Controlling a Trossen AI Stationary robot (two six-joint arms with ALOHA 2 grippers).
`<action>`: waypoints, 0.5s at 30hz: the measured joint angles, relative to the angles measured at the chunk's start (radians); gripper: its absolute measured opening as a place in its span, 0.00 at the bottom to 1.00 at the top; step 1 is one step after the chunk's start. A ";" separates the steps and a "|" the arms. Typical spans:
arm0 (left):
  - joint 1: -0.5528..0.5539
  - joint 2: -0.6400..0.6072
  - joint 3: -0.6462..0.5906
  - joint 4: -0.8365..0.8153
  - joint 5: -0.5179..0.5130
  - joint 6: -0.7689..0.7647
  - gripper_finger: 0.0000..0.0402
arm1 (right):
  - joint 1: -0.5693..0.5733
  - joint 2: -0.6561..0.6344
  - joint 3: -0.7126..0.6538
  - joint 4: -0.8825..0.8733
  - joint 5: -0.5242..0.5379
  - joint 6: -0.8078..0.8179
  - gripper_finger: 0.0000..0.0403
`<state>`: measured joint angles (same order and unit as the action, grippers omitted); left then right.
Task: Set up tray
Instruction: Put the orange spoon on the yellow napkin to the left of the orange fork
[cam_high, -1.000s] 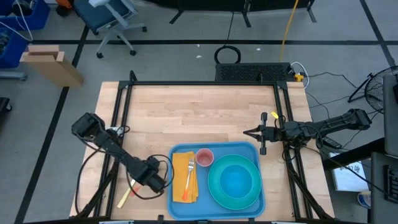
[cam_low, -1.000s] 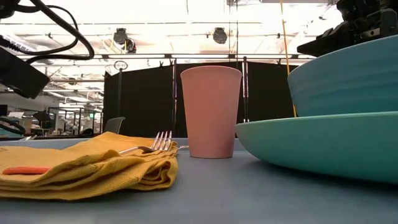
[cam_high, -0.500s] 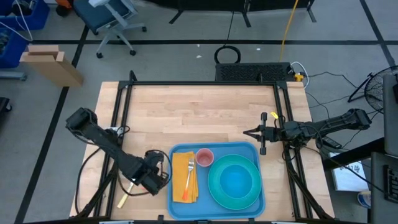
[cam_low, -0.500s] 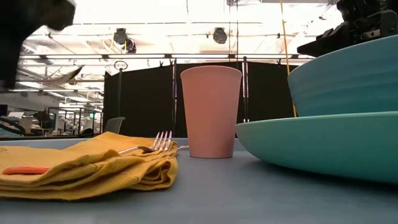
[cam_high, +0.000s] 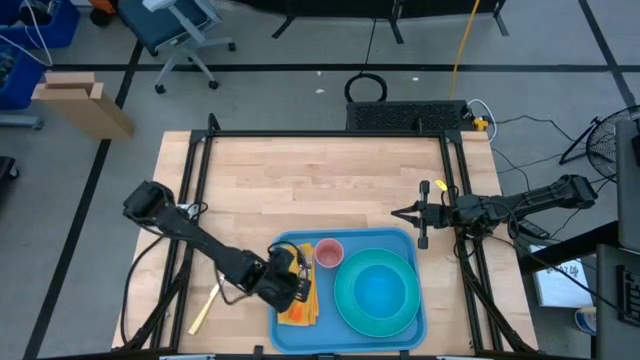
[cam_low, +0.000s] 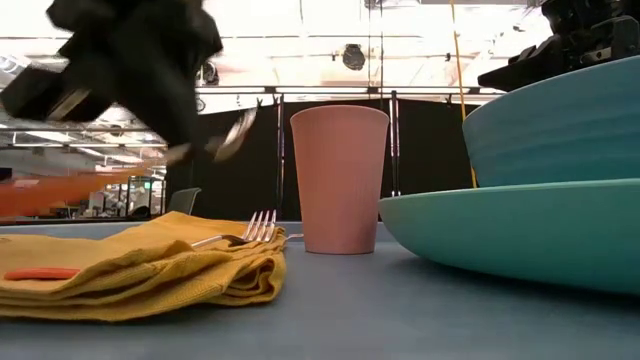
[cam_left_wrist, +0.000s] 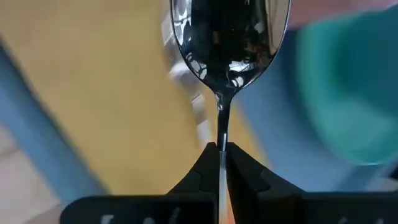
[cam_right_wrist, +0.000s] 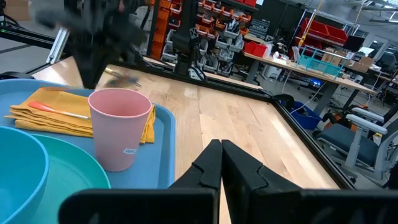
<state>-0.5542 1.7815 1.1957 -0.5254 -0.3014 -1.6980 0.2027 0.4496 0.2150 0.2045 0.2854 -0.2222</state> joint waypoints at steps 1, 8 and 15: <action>0.005 0.019 0.000 -0.003 0.029 -0.009 0.02 | 0.000 0.000 0.000 -0.001 0.000 0.000 0.00; 0.023 0.067 0.000 0.000 0.069 -0.040 0.02 | 0.000 0.000 0.000 -0.009 0.000 -0.001 0.00; 0.026 0.067 0.000 -0.022 0.069 -0.075 0.02 | 0.000 0.000 0.000 -0.009 0.000 0.000 0.00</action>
<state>-0.5285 1.8488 1.1954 -0.5474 -0.2320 -1.7729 0.2024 0.4500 0.2150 0.1959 0.2852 -0.2223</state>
